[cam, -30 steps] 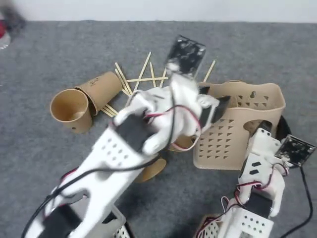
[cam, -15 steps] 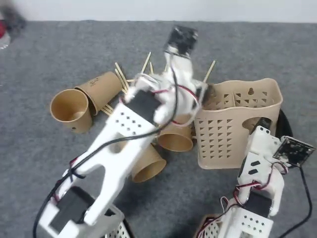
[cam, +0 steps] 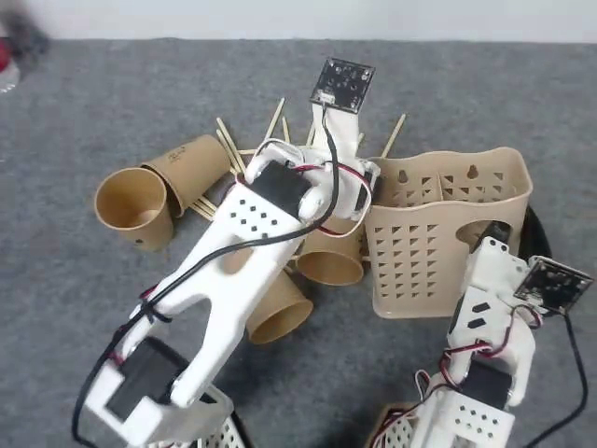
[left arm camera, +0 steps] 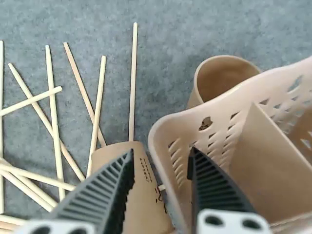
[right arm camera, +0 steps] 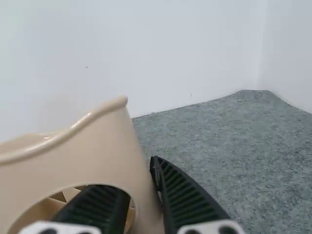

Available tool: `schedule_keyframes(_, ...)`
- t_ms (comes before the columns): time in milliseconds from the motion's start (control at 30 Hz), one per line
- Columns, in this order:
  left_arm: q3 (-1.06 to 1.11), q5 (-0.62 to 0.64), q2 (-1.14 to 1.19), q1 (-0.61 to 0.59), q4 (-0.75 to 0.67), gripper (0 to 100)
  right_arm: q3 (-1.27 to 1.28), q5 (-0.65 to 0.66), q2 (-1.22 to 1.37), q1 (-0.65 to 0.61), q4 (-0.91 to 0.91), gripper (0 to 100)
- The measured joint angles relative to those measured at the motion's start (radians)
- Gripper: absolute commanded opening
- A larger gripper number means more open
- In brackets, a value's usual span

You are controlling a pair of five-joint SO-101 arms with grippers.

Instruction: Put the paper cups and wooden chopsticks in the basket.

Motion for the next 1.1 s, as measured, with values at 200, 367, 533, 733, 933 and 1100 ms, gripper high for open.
schedule_keyframes(200, 0.008, 0.006, 0.006, 0.058, 0.000, 1, 0.000, 0.000, 0.000, 0.005, -0.002, 1.0)
schedule_keyframes(367, 0.011, -0.006, 0.006, 0.084, -0.026, 1, 0.000, 0.008, 0.000, 0.006, -0.026, 23.5)
schedule_keyframes(533, 0.011, -0.009, 0.009, 0.092, -0.097, 1, -0.043, 0.170, 0.002, -0.071, 0.117, 25.8)
schedule_keyframes(733, 0.011, -0.020, 0.009, 0.092, -0.192, 1, -0.133, 0.235, 0.000, -0.172, 0.292, 27.3)
schedule_keyframes(933, 0.011, -0.029, 0.009, 0.091, -0.210, 1, -0.218, 0.322, -0.008, -0.186, 0.489, 27.7)
schedule_keyframes(1100, 0.011, -0.034, 0.009, 0.077, -0.210, 1, -0.296, 0.390, -0.008, -0.196, 0.666, 27.7)
